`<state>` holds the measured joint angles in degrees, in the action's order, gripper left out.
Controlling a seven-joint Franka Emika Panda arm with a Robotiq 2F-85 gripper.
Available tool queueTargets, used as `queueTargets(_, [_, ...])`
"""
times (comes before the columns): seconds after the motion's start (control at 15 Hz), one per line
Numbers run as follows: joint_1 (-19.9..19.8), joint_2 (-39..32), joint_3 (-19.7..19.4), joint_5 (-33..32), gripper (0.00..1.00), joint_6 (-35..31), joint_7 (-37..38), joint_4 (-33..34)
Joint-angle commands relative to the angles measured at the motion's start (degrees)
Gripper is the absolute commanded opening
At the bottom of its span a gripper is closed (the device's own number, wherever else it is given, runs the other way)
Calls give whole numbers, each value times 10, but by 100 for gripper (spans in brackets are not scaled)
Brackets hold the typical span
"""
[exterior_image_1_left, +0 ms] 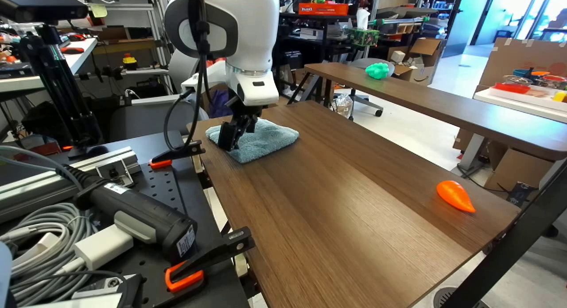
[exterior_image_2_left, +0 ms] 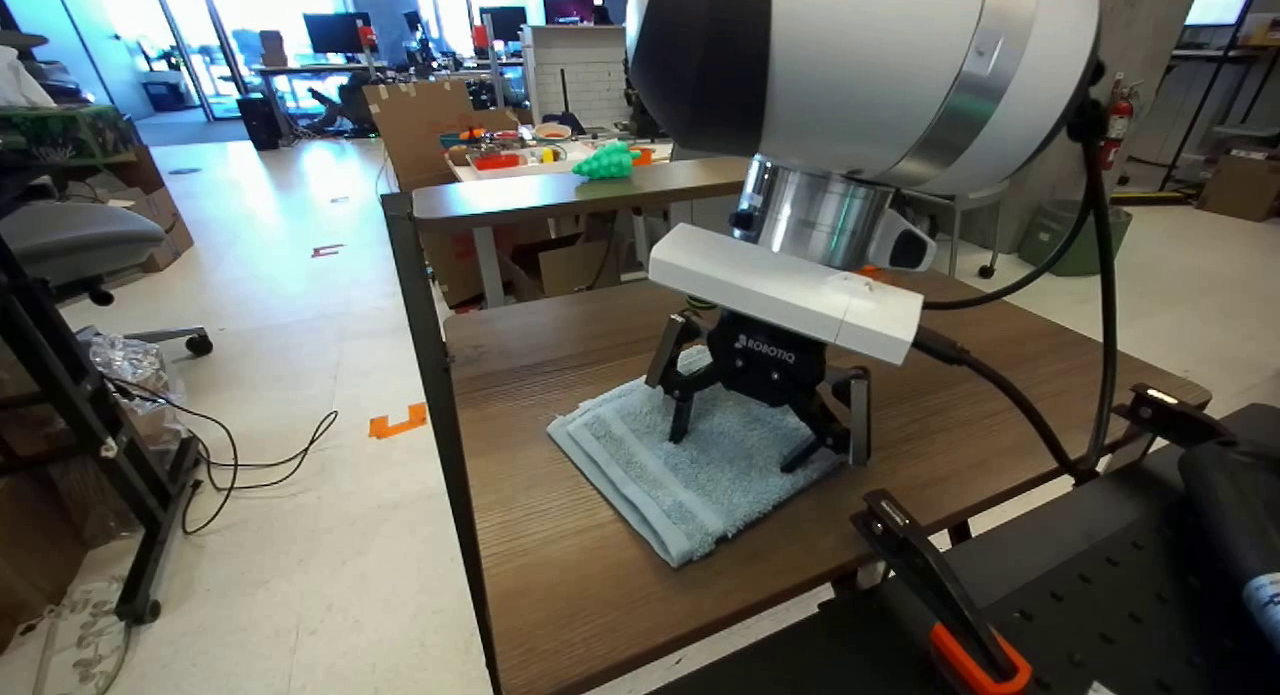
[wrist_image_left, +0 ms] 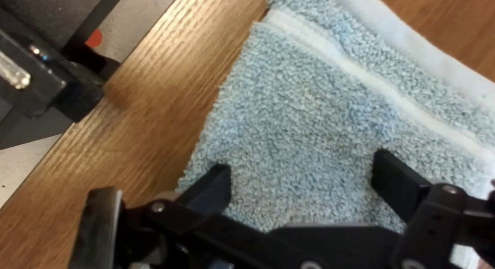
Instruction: Clean up on the table
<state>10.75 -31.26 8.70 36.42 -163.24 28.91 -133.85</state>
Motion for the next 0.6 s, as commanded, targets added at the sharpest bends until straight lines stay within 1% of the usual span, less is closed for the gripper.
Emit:
queueTargets(0.0, [1,0,-1,-3,100,1,3,1])
queueTargets(0.13, [-2,-5,-9,-7,100,-2,2,4])
queueTargets(0.27, [-13,-11,-16,-8,100,7,-1,16])
queueTargets(0.4, [-20,-16,-38,-15,100,30,12,33])
queueTargets(0.47, [-19,-20,-55,-22,100,40,24,41])
queueTargets(0.53, [-10,-27,-81,-37,100,55,47,51])
